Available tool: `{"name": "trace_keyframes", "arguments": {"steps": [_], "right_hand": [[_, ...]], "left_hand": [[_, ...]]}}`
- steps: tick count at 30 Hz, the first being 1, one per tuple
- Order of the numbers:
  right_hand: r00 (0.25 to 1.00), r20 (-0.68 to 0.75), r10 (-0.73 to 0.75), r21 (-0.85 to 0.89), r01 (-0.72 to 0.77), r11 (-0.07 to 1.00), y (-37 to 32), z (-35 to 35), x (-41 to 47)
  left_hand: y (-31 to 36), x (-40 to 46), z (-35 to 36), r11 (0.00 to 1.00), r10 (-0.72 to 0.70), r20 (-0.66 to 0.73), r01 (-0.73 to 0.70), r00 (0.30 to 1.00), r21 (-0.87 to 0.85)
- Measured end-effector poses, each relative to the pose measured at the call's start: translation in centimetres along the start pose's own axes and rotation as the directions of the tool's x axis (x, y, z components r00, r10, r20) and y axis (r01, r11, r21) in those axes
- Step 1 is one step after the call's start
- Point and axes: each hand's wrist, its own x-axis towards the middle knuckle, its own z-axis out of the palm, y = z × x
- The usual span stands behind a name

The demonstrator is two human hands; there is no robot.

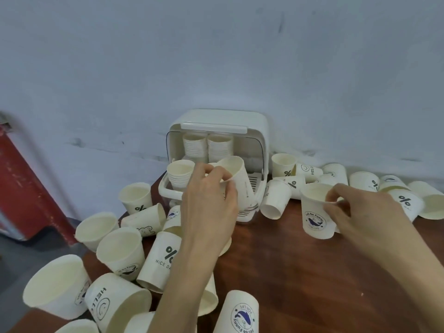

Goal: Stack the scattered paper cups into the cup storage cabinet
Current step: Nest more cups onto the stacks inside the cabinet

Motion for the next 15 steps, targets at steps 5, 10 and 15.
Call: {"name": "trace_keyframes", "arguments": {"steps": [5,10,15], "right_hand": [[1.000,-0.013,0.006,0.009,-0.006,1.000,-0.4,0.6,0.0],[0.999,-0.033,0.018,0.026,-0.017,1.000,-1.4,1.3,0.0],[0.998,-0.057,0.019,0.080,-0.014,0.997,-2.7,1.6,-0.4]], "left_hand": [[-2.0,1.7,-1.5,0.998,-0.041,-0.045,0.043,0.998,0.037],[-3.8,2.0,-3.4,0.987,-0.106,-0.084,0.115,0.991,0.115],[-3.9,4.6,-4.9,0.982,-0.106,-0.165,0.129,0.981,0.140]]}}
